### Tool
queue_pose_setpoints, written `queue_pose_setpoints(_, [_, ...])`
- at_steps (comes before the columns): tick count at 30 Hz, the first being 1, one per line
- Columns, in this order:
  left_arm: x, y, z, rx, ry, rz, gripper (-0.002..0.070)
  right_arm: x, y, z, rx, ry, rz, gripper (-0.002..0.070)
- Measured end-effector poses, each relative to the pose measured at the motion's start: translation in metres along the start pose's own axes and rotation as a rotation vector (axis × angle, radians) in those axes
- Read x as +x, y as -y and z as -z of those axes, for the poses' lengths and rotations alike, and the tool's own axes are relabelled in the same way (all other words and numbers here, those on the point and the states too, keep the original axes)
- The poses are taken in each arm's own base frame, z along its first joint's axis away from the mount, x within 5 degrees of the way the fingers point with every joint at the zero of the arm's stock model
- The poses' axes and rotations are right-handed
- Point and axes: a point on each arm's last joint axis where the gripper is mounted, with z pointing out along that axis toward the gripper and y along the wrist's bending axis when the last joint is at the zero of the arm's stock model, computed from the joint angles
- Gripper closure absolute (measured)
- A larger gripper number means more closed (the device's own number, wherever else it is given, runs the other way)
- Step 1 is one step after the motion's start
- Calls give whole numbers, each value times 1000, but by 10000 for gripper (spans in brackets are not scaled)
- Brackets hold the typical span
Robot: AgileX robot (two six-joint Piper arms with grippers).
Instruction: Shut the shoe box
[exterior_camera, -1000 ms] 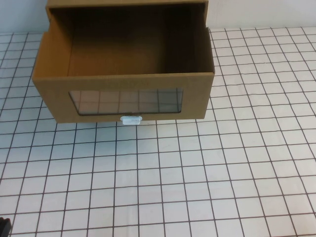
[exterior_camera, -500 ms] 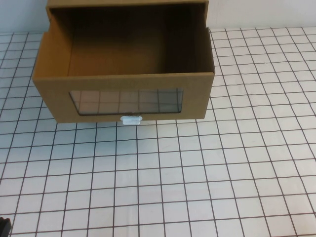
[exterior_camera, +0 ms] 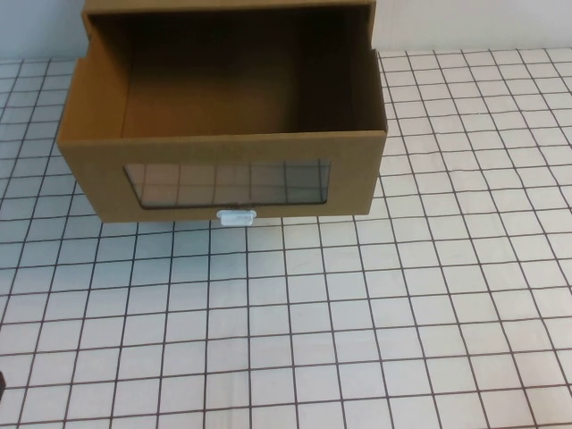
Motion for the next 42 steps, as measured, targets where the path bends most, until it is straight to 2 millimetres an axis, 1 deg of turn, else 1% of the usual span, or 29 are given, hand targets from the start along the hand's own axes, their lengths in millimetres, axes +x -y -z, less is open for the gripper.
queue_pose_setpoints(3, [-12,-1,1,-14,137,26,679,-12,0,1,3,135,0,690])
queue_pose_setpoints(6, [-30,-4,5,-25,340,88,679,-32,1,6,8,359,0,690])
queue_pose_setpoints(10, [-55,-6,18,-24,648,154,679,-55,1,19,15,653,-2,689])
queue_pose_setpoints(13, [-65,-8,28,-24,807,163,679,-66,2,28,19,806,-2,689])
queue_pose_setpoints(16, [-71,-8,34,-26,897,162,679,-71,2,34,21,893,-2,690])
queue_pose_setpoints(20, [-73,-8,37,-30,937,156,679,-74,2,38,19,946,-8,689])
queue_pose_setpoints(22, [-75,-9,40,-26,973,164,679,-76,2,42,3,994,-39,689])
queue_pose_setpoints(26, [-82,-10,52,2,1129,211,679,-85,2,59,-49,1210,-114,689])
queue_pose_setpoints(28, [-89,-11,60,8,1197,232,679,-90,2,67,-70,1286,-135,689])
queue_pose_setpoints(30, [-105,-14,72,9,1261,255,679,-103,0,78,-93,1344,-151,690])
queue_pose_setpoints(34, [-143,-20,100,-2,1328,296,679,-148,-8,113,-136,1420,-147,690])
queue_pose_setpoints(36, [-166,-22,121,-18,1376,292,679,-170,-12,133,-154,1412,-132,690])
queue_pose_setpoints(38, [-191,-25,140,-33,1427,274,679,-187,-16,151,-179,1388,-141,690])
queue_pose_setpoints(39, [-204,-26,146,-40,1435,266,679,-196,-18,161,-198,1385,-157,690])
queue_pose_setpoints(40, [-218,-26,150,-43,1433,257,679,-203,-19,167,-211,1376,-170,689])
queue_pose_setpoints(42, [-243,-28,151,-50,1398,237,679,-223,-22,178,-226,1334,-188,690])
